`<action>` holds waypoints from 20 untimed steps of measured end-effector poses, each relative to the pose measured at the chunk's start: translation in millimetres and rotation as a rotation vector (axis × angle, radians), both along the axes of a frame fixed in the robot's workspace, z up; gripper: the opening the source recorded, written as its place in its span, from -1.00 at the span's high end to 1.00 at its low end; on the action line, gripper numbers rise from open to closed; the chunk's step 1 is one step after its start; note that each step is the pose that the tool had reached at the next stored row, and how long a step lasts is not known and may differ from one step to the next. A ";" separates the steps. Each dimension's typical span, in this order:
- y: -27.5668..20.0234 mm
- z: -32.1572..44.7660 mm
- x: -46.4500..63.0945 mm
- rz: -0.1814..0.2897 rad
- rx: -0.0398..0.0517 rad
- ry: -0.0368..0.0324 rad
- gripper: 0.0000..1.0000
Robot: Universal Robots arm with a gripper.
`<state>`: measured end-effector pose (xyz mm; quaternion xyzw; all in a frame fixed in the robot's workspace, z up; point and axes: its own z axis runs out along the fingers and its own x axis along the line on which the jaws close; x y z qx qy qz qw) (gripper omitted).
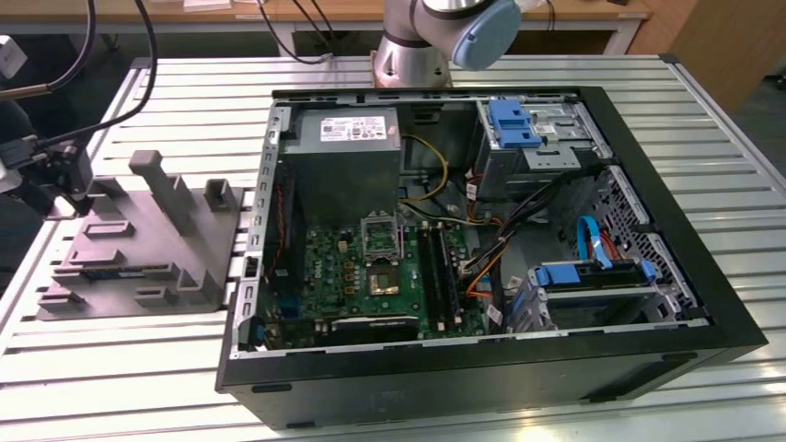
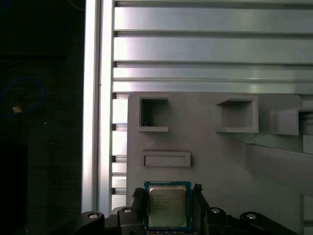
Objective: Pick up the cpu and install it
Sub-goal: 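Pick up the cpu and move it towards the insertion slot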
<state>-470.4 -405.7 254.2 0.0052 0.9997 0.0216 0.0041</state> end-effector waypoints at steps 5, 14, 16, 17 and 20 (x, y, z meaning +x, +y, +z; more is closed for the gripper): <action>0.0 1.3 0.0 0.000 0.0000 -0.0001 0.05; 0.0 2.9 0.0 0.000 0.0001 -0.0001 0.05; 0.0 3.4 0.0 0.000 0.0000 0.0000 0.05; 0.0 3.6 0.0 0.000 0.0000 0.0000 0.05; 0.0 4.4 0.0 0.000 0.0001 -0.0001 0.05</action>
